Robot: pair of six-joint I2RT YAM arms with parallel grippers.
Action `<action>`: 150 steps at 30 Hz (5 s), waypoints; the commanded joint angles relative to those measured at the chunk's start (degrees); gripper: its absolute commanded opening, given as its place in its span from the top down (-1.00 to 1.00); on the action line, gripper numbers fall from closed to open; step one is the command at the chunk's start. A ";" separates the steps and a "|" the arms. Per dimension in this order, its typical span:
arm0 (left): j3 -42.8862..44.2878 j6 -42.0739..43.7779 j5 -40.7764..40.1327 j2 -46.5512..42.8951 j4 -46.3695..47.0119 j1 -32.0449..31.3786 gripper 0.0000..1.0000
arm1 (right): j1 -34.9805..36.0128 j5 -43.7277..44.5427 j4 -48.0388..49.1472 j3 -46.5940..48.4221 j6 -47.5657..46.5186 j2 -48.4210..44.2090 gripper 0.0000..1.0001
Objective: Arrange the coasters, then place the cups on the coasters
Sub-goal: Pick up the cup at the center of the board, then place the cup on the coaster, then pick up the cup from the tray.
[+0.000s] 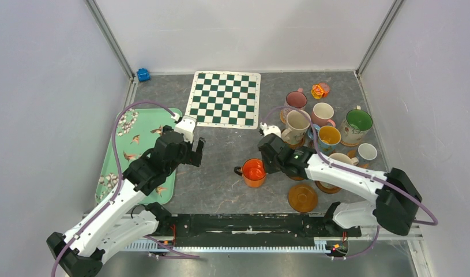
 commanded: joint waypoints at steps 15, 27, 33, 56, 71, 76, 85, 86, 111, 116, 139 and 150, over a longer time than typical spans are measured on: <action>-0.01 1.61 1.72 -0.79 1.83 0.14 -0.99 | -20.74 -1.60 -11.59 -4.57 -10.30 -22.50 1.00; -0.25 1.52 2.96 -1.27 2.14 0.14 -0.99 | -26.58 -1.47 -11.63 -7.02 -9.77 -24.10 1.00; -0.23 1.44 3.05 -1.08 2.22 0.10 -0.99 | -29.48 -1.08 -10.00 -6.89 -10.99 -24.92 1.00; -0.23 1.44 3.04 -0.69 2.14 0.14 -0.99 | -33.52 -1.07 -4.28 -10.10 -11.46 -25.40 1.00; -0.32 1.44 2.96 -0.74 2.14 0.14 -0.99 | -34.24 -1.63 -3.57 -12.55 -10.22 -25.48 0.98; -0.35 1.44 2.88 -0.87 2.14 0.14 -0.99 | -34.32 -1.39 -3.62 -12.89 -9.90 -25.49 0.85; -0.52 1.61 2.92 -0.86 2.05 0.12 -0.99 | -34.36 1.12 -8.62 -6.32 -10.26 -24.48 0.41; -0.52 1.61 2.96 -0.97 1.96 0.14 -0.99 | -34.32 0.92 -9.20 -5.32 -10.17 -24.22 0.40; -0.21 -22.39 -15.30 0.41 -6.73 7.39 -0.99 | -15.25 -10.77 -2.32 4.90 -10.80 -21.96 0.00; 0.24 -31.15 -19.32 1.31 -12.21 14.31 -0.88 | -14.07 -11.46 -1.01 3.43 -12.02 -23.64 -0.33; -5.10 -47.07 -18.31 6.95 -16.44 35.43 -0.53 | -14.10 -10.90 0.12 0.27 -14.47 -28.40 -0.69; -8.13 -49.18 -17.43 7.04 -14.97 36.45 -0.20 | -14.10 -12.24 0.48 -0.07 -14.23 -27.74 -0.70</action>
